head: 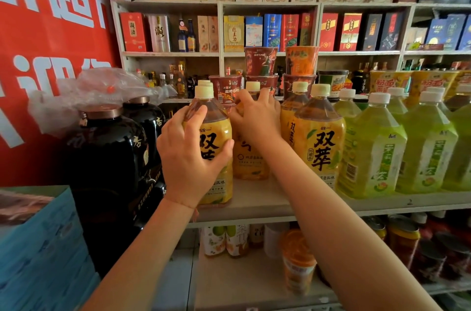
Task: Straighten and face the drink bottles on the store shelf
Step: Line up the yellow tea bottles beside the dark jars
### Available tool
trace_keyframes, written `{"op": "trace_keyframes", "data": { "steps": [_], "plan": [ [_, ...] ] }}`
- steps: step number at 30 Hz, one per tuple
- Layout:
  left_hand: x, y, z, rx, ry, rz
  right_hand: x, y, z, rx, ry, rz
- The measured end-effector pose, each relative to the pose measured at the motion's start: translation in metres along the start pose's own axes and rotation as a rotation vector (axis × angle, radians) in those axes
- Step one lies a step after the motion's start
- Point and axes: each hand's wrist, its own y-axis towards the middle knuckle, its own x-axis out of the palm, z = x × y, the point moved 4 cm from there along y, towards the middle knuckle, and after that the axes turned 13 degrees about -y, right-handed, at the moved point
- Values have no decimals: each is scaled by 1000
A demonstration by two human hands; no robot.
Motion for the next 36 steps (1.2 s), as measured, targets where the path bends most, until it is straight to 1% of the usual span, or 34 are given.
{"op": "trace_keyframes", "data": {
  "steps": [3,5,8,12,17,20,25,27,28,29,30,31,32,33,35,36],
  "plan": [
    [-1,-2,0,6,0,-8,-4,4,-3,83,24,-26],
    [-1,-2,-1,13,4,-13,-6,6,-6,146,50,-12],
    [0,0,-1,17,-3,-12,-4,4,-10,122,5,39],
    [-1,0,-1,12,-7,-5,-1,3,-10,71,-114,50],
    [-1,-2,0,-6,-42,-15,6,3,-16,156,-237,168],
    [-1,-2,1,-25,-100,-25,8,5,-18,184,-239,144],
    [-3,-5,0,-109,-195,-64,4,3,-13,100,-204,127],
    [-7,-14,2,-182,-262,-104,2,-6,-5,59,-88,29],
    [-10,-22,2,-264,-298,-129,-1,-14,-1,54,16,-29],
    [-13,-32,1,-368,-311,-148,-5,-23,1,45,124,-49],
    [-17,-41,0,-463,-284,-159,-12,-34,2,35,230,6],
    [-21,-49,-1,-524,-233,-168,-22,-46,0,29,319,103],
    [-24,-53,-1,-551,-193,-178,-32,-56,-5,15,394,172],
    [-26,-54,-1,-557,-179,-189,-38,-64,-12,-12,473,171],
    [-23,-52,0,-561,-196,-228,-40,-76,-28,-74,599,8],
    [-19,-52,2,-571,-220,-259,-39,-79,-33,-95,600,-32]
  ]
}}
